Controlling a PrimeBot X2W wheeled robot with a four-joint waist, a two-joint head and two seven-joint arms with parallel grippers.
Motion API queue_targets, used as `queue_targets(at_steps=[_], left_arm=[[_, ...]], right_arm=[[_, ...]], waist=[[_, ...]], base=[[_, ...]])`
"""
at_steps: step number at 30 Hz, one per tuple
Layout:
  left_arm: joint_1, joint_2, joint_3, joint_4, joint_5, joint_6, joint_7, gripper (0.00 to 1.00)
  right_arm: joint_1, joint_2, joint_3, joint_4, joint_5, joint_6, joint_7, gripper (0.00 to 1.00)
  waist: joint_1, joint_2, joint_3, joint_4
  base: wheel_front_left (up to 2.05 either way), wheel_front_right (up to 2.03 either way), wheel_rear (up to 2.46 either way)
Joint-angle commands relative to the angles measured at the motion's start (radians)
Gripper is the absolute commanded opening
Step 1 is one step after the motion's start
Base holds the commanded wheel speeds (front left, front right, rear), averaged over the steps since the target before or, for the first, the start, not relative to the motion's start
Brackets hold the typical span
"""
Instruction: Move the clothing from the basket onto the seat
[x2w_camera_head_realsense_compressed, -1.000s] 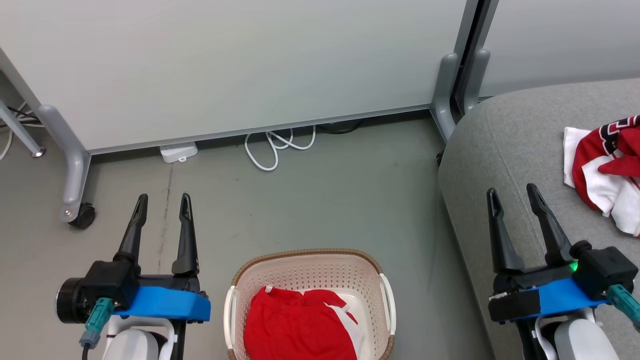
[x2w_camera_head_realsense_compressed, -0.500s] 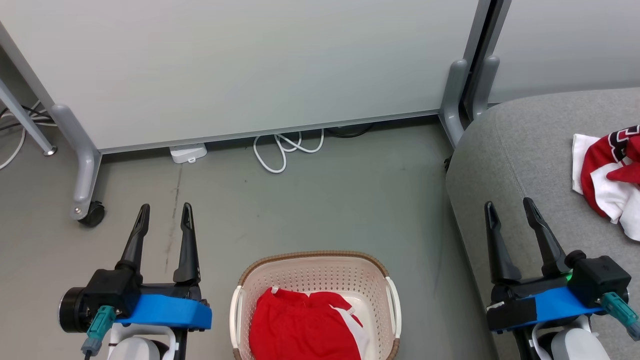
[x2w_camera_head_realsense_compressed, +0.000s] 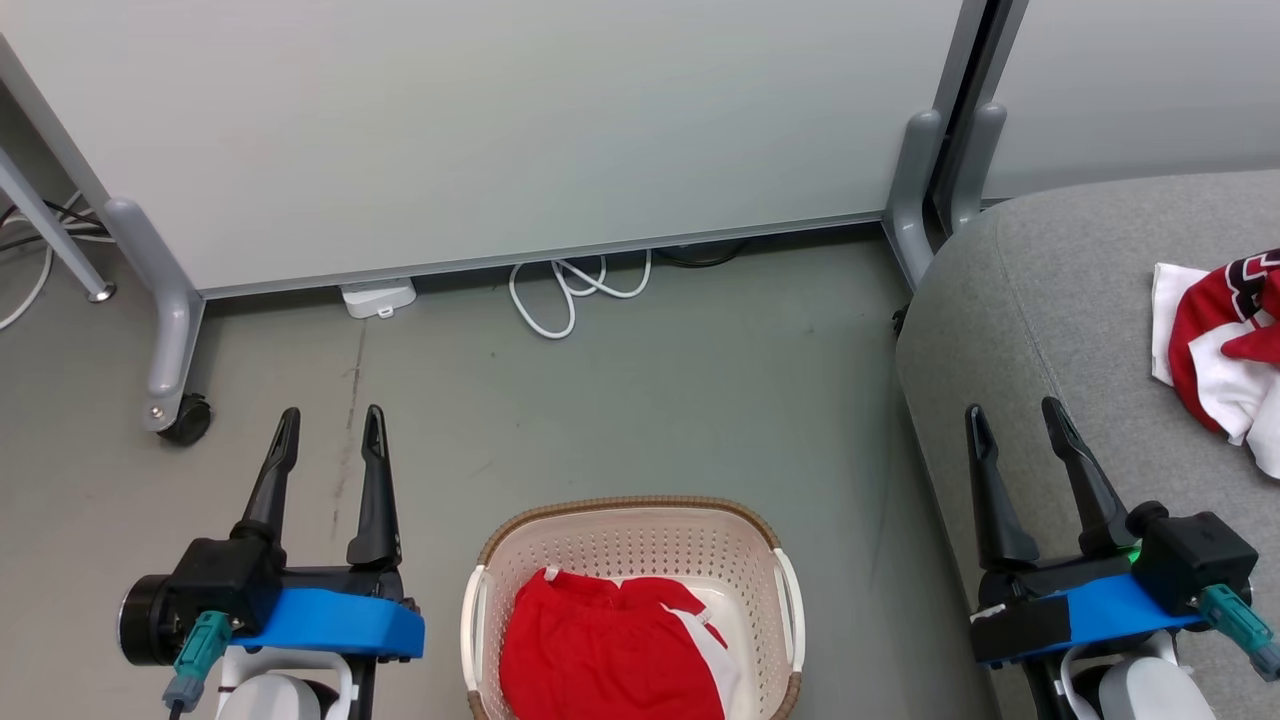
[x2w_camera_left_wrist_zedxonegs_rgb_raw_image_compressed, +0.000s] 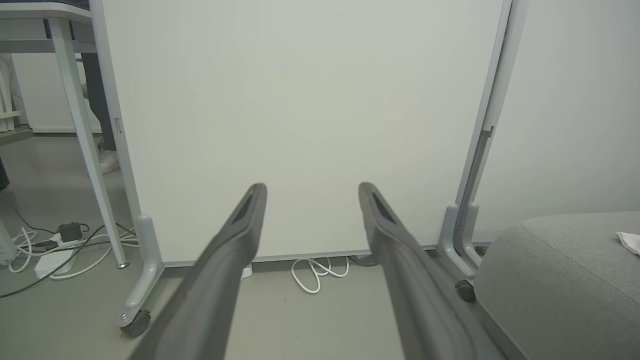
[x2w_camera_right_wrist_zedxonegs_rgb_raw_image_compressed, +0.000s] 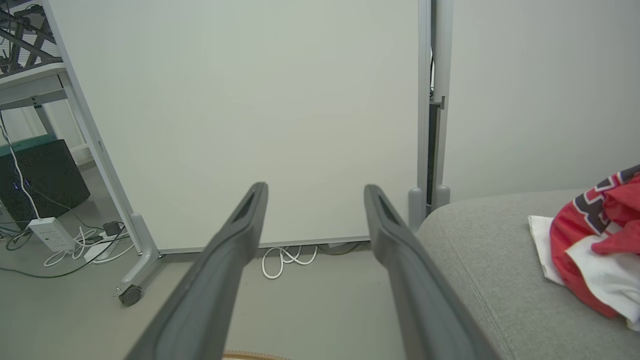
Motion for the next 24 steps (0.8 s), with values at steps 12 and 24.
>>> queue_targets(at_steps=[12,24], left_arm=[[-0.114,0.03,-0.142,0.094,0.006,-0.006,-0.005,1.0],[-0.36,0.147,-0.404,0.327,-0.053,-0.006,-0.005,1.0]], right_arm=[[-0.055,-0.003,0.013,-0.015,0.001,0.0,-0.004,1.0],[-0.2,-0.012,0.04,-0.058,0.009,0.0,-0.004,1.0]], waist=[[0.0,0.0,0.064,-0.032],[0.0,0.0,0.279,-0.133]], base=[[0.0,0.0,0.0],[0.0,0.0,0.0]])
